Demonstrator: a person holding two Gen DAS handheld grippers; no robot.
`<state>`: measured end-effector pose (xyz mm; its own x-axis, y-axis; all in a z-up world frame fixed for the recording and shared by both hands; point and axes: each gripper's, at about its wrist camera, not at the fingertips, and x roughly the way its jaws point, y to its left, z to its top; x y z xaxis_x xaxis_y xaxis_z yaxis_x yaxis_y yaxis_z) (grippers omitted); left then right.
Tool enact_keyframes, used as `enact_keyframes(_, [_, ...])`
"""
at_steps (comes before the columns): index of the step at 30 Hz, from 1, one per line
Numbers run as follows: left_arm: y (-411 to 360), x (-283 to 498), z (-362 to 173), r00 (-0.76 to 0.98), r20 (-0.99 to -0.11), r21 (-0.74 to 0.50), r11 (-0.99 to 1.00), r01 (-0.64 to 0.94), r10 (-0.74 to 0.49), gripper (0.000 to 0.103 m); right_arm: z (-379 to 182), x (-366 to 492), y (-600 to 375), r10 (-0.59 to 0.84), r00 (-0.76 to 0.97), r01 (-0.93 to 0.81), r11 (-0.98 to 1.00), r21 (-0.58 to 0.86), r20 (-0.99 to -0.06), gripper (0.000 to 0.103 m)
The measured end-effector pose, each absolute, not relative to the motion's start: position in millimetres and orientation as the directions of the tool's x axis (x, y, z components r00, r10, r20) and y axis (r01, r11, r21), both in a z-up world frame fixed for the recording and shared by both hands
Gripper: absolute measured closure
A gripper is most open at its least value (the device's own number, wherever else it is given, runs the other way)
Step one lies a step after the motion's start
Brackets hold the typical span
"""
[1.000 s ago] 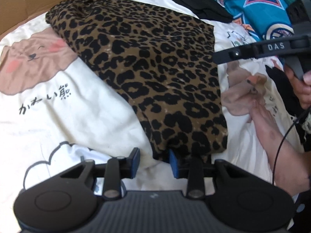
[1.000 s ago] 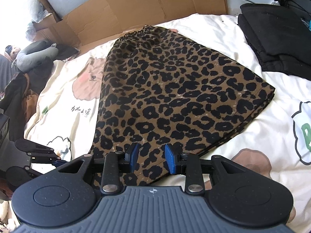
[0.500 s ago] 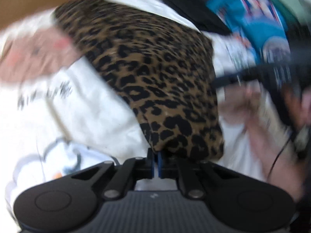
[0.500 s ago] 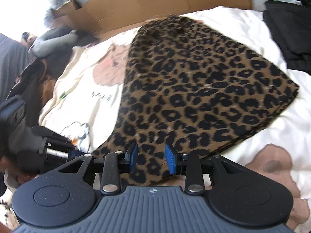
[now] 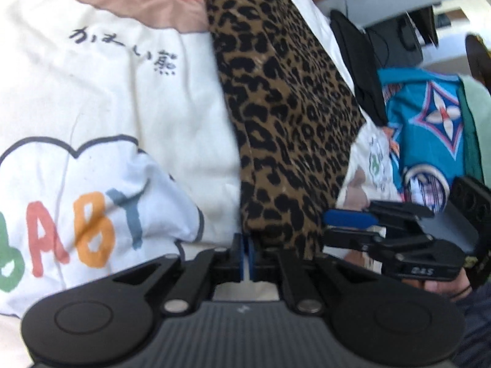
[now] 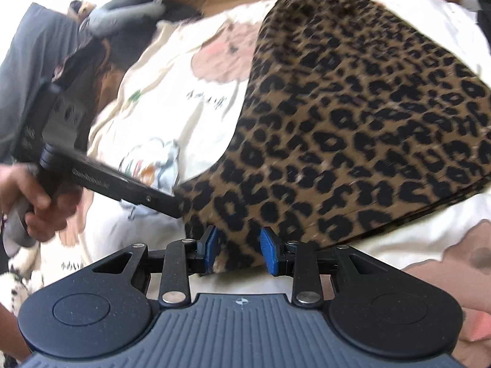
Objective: Fold clothes
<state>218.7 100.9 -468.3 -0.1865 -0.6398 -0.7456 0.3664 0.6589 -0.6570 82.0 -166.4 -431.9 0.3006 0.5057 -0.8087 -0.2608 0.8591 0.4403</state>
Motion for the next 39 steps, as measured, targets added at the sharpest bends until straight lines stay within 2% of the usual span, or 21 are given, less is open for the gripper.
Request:
enact_keyframes(3, [106.1,215.7,-464.8,-0.221,-0.719,-0.689,0.633,0.353,-0.659,0.098,-437.0,82.2,-158.2,0.518,0.277,-0.274,0.850,0.451,-0.809,0.065])
enact_keyframes(5, [106.1,213.8,-464.6,-0.222,-0.712,-0.697,0.630,0.343,-0.666,0.089,-435.8,83.4,-162.9,0.517,0.289,-0.255,0.853,0.455,-0.806,0.066])
enact_keyframes(9, [98.8,213.8,-466.9,-0.219,-0.692,-0.717,0.619,0.321,-0.688,0.086,-433.5,85.8,-172.1,0.513,0.312,-0.219,0.858,0.465,-0.800,0.066])
enact_keyframes(11, [94.7,214.5,-467.4,-0.217,-0.679,-0.729,0.610,0.310,-0.701,0.077,-432.3,86.9,-176.7,0.510,0.324,-0.200,0.860,0.469,-0.797,0.066])
enact_keyframes(15, [87.0,215.4,-467.8,-0.207,-0.662,-0.744,0.599,0.296,-0.720,0.073,-430.2,89.9,-194.2,0.477,0.366,-0.134,0.877,0.462,-0.799,0.066])
enact_keyframes(19, [78.6,213.9,-470.0,-0.192,-0.668,-0.738,0.606,0.298,-0.719,0.063,-430.1,92.3,-212.6,0.442,0.402,-0.075,0.889,0.453,-0.802,0.066])
enact_keyframes(22, [77.3,211.0,-469.7,-0.176,-0.702,-0.704,0.633,0.321,-0.690,0.062,-429.2,91.6,-218.1,0.436,0.413,-0.064,0.890,0.452,-0.800,0.066])
enact_keyframes(26, [91.6,212.8,-471.4,-0.156,-0.705,-0.704,0.657,0.269,-0.691,0.060,-429.6,89.2,-222.0,0.435,0.419,-0.055,0.888,0.456,-0.797,0.066])
enact_keyframes(33, [101.3,219.4,-480.8,-0.127,-0.647,-0.762,0.642,0.086,-0.751,0.060,-432.7,85.0,-229.0,0.428,0.427,-0.030,0.887,0.461,-0.796,0.066])
enact_keyframes(39, [86.0,208.9,-489.6,-0.173,-0.639,-0.768,0.632,0.105,-0.749,0.058,-433.9,82.9,-232.8,0.422,0.431,-0.021,0.888,0.459,-0.797,0.066])
